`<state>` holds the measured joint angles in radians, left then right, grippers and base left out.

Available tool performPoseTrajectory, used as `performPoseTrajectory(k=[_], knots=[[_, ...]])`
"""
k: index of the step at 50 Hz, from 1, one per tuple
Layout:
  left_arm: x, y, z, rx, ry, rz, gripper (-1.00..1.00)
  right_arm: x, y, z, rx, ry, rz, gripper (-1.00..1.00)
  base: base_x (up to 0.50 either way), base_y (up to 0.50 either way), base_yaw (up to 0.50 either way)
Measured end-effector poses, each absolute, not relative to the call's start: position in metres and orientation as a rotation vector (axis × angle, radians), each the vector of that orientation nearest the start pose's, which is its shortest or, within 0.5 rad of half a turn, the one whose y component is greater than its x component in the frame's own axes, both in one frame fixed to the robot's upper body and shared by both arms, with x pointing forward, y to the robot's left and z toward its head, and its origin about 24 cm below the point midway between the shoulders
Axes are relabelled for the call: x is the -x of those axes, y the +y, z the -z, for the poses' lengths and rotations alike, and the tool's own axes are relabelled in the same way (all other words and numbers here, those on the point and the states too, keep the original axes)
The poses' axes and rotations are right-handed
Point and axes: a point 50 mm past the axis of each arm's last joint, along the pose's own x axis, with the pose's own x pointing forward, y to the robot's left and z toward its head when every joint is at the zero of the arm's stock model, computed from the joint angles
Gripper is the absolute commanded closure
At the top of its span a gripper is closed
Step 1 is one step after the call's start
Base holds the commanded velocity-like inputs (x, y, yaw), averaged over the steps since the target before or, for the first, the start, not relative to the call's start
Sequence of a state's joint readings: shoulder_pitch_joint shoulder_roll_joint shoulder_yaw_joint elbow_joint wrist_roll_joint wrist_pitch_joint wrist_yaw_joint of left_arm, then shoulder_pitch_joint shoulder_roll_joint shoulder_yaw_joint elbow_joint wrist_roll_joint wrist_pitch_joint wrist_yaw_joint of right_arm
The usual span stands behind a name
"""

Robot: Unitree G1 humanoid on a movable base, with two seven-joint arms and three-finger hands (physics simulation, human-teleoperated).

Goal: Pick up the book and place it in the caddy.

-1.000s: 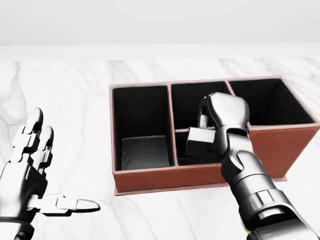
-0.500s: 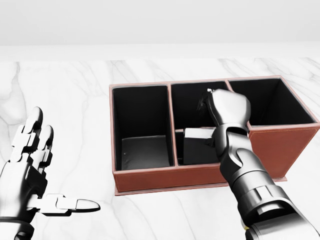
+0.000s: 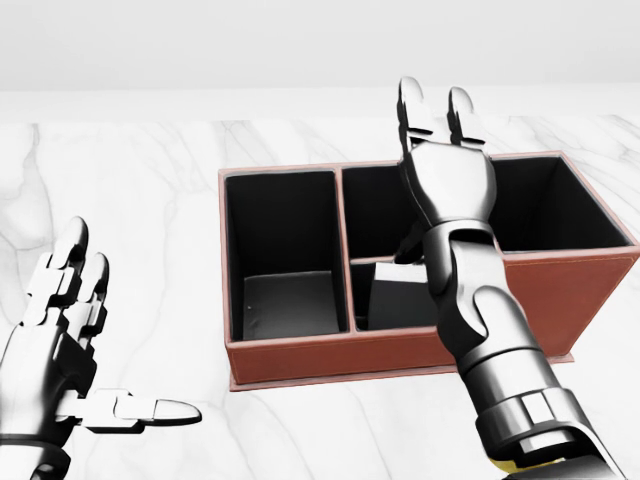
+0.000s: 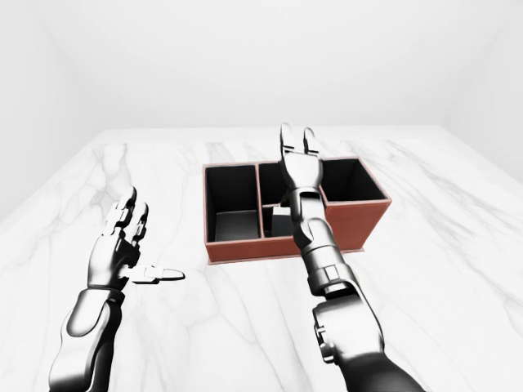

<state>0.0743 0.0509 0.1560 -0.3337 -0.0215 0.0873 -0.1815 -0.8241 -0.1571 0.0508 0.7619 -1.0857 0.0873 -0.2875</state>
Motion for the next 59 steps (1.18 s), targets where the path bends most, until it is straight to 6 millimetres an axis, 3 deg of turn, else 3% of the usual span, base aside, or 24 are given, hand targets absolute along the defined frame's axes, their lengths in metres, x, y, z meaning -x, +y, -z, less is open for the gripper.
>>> performPoseTrajectory(k=[10,27,59], knots=[[-0.232,0.187,-0.096,-0.073,-0.176,0.022,-1.00,-0.374,-0.126,-0.172,1.295,-0.355,0.190,-1.00,0.00,0.00,0.00],[-0.232,0.186,-0.098,-0.074,-0.186,0.028,-1.00,-0.327,-0.116,-0.226,1.315,-0.514,0.207,-1.00,0.00,0.00,0.00],[-0.231,0.185,-0.103,-0.050,-0.209,0.026,-1.00,-0.229,-0.110,-0.288,1.266,-0.750,0.304,-1.00,0.00,0.00,0.00]])
